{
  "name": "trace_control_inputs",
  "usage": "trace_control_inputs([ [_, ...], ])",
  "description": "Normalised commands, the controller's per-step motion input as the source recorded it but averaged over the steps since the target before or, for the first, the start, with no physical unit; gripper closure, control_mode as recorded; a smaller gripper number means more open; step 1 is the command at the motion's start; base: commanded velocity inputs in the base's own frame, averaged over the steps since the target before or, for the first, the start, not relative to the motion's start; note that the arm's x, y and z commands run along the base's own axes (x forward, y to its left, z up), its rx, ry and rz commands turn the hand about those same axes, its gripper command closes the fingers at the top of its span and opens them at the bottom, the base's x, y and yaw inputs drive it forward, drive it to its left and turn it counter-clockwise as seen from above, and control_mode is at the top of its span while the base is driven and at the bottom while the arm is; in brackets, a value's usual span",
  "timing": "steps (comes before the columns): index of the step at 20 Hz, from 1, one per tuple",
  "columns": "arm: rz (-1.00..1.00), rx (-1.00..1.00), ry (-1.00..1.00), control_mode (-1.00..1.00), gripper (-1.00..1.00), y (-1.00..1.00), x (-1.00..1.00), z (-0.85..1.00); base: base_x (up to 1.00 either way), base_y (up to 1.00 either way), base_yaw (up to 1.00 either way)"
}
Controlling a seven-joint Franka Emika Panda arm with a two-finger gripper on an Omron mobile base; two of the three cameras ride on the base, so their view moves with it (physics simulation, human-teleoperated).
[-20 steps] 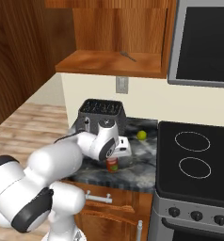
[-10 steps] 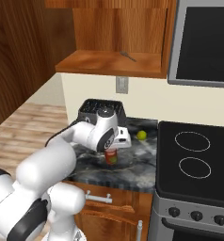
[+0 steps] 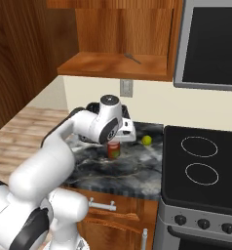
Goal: Pick the canned food and bar from the counter and place them in the cabinets closest to them.
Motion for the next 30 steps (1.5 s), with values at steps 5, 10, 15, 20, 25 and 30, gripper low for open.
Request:
trace_control_inputs([
  [5, -0.04, 0.03, 0.0, -1.0, 1.0, 0.0, 0.0, 0.67, 0.0, 0.0, 0.0],
  [10, -0.03, 0.03, 0.0, -1.0, 1.0, 0.0, 0.0, 0.7, 0.0, 0.0, 0.0],
  [15, -0.04, 0.02, 0.0, -1.0, 1.0, 0.0, 0.0, 0.67, 0.0, 0.0, 0.0],
  [20, -0.05, 0.03, 0.0, -1.0, 1.0, 0.0, 0.0, 0.68, 0.0, 0.0, 0.0],
  [25, -0.03, 0.02, 0.0, -1.0, 1.0, 0.0, -0.02, 0.76, 0.0, 0.0, 0.0],
  [30, -0.01, 0.01, 0.0, -1.0, 1.0, 0.02, -0.04, 0.77, 0.0, 0.0, 0.0],
])
